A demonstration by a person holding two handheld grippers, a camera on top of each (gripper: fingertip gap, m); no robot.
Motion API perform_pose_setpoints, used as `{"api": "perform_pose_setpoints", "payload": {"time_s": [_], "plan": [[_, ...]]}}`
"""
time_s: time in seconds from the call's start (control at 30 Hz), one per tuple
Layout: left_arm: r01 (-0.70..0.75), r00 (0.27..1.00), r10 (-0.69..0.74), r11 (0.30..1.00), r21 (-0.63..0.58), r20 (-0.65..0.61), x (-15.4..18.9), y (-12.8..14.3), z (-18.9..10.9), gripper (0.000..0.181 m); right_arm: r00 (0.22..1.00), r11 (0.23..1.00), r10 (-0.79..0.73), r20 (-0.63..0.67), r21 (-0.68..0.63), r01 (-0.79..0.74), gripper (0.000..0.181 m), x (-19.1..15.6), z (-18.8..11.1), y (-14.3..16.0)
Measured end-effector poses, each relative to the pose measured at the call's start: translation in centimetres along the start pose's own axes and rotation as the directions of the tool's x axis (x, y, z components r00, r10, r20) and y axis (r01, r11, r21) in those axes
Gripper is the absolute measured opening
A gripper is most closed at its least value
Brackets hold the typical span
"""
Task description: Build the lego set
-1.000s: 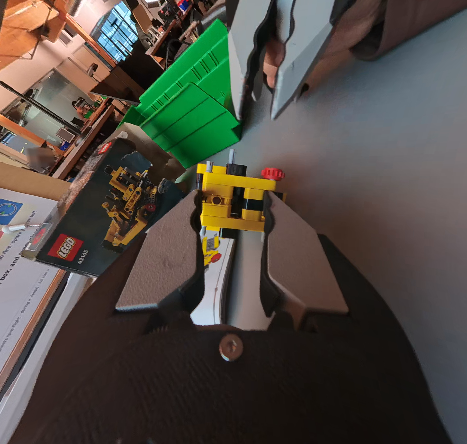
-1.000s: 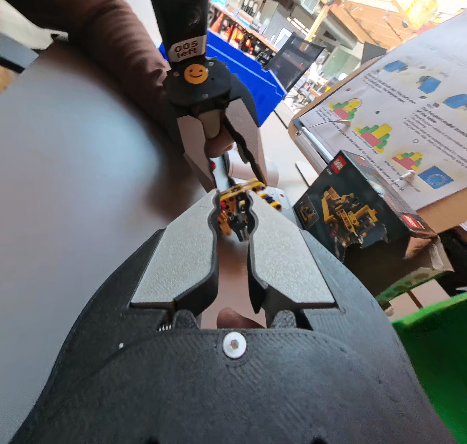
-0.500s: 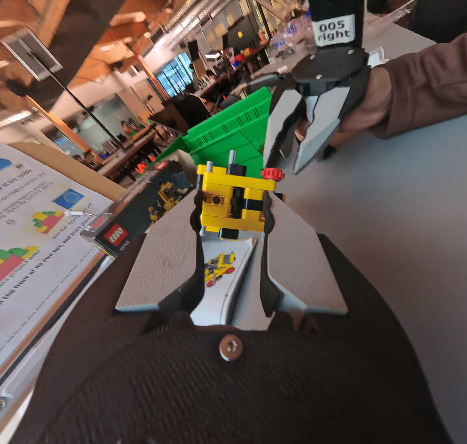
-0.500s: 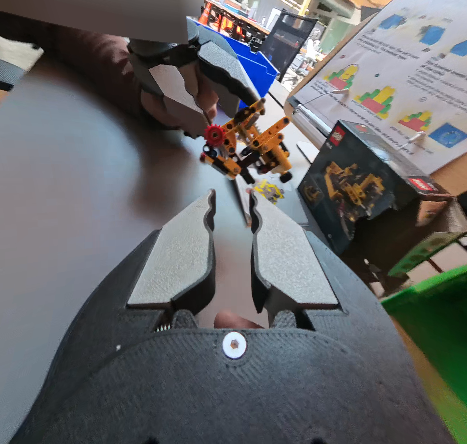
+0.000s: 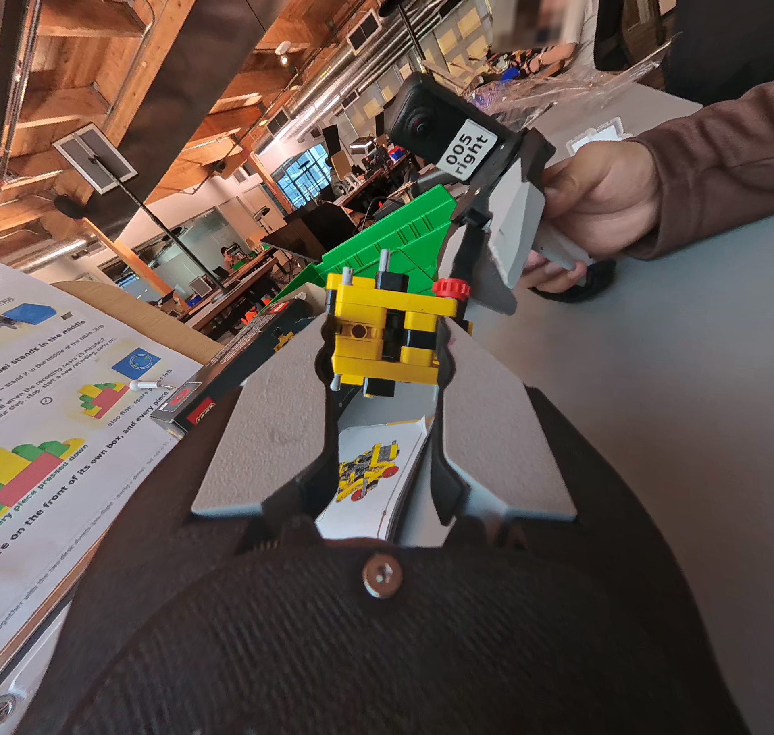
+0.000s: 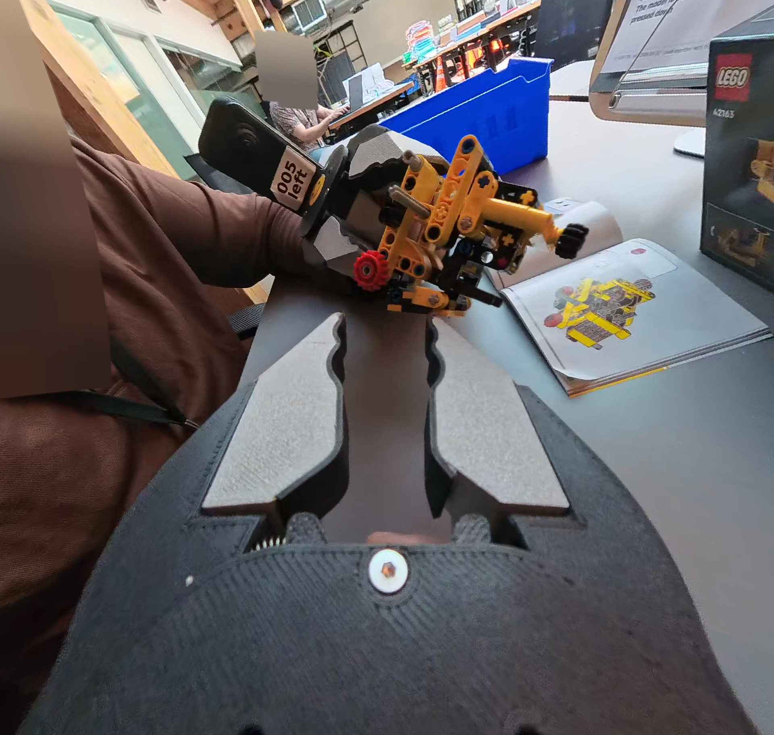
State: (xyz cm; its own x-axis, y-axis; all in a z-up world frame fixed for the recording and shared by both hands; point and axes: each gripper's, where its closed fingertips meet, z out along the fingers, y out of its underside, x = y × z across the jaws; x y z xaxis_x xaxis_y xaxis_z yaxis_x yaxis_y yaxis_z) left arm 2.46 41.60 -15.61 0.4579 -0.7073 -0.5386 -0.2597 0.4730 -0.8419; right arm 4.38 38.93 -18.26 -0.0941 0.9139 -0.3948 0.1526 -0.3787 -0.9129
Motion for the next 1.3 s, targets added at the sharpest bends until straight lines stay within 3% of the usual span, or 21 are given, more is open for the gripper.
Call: {"api": "perform_pose_setpoints", "payload": {"time_s": [0.2,0.53,0.7,0.9,1.03,1.13,1.3], "plan": [[-0.017,1.000,0.017,1.000,0.011,0.004,0.1,-0.2,-0.1,0.046,0.996,0.996,0.085,-0.031,0.023,-0.085,0.038,1.2,-0.2,-0.1],[-0.048,0.999,0.048,0.998,0.030,0.000,0.7,-0.7,0.1,0.046,0.963,0.961,0.242,0.116,0.106,-0.255,0.044,0.8,0.0,-1.0],[-0.059,0.998,0.059,0.997,0.038,0.008,0.8,-0.6,0.3,0.046,0.942,0.940,0.306,0.141,0.115,-0.322,0.037,1.3,-0.4,-1.1],[-0.089,0.996,0.089,0.996,0.002,0.017,1.0,0.5,0.4,0.046,0.968,0.965,0.249,0.032,0.078,-0.250,0.036,2.1,-0.5,-0.5],[-0.122,0.993,0.122,0.992,-0.037,0.007,1.4,1.4,0.4,0.045,0.978,0.982,0.185,-0.092,0.057,-0.180,0.015,3.3,-1.3,-0.1],[-0.115,0.993,0.112,0.991,-0.076,-0.040,1.8,2.3,0.4,0.021,0.971,0.987,0.160,-0.176,0.022,-0.158,0.015,4.1,-1.5,0.5],[-0.251,0.965,0.233,0.955,-0.160,-0.125,3.7,3.9,0.5,0.027,0.971,0.991,0.121,-0.205,-0.034,-0.130,0.002,4.1,-1.3,1.1]]}}
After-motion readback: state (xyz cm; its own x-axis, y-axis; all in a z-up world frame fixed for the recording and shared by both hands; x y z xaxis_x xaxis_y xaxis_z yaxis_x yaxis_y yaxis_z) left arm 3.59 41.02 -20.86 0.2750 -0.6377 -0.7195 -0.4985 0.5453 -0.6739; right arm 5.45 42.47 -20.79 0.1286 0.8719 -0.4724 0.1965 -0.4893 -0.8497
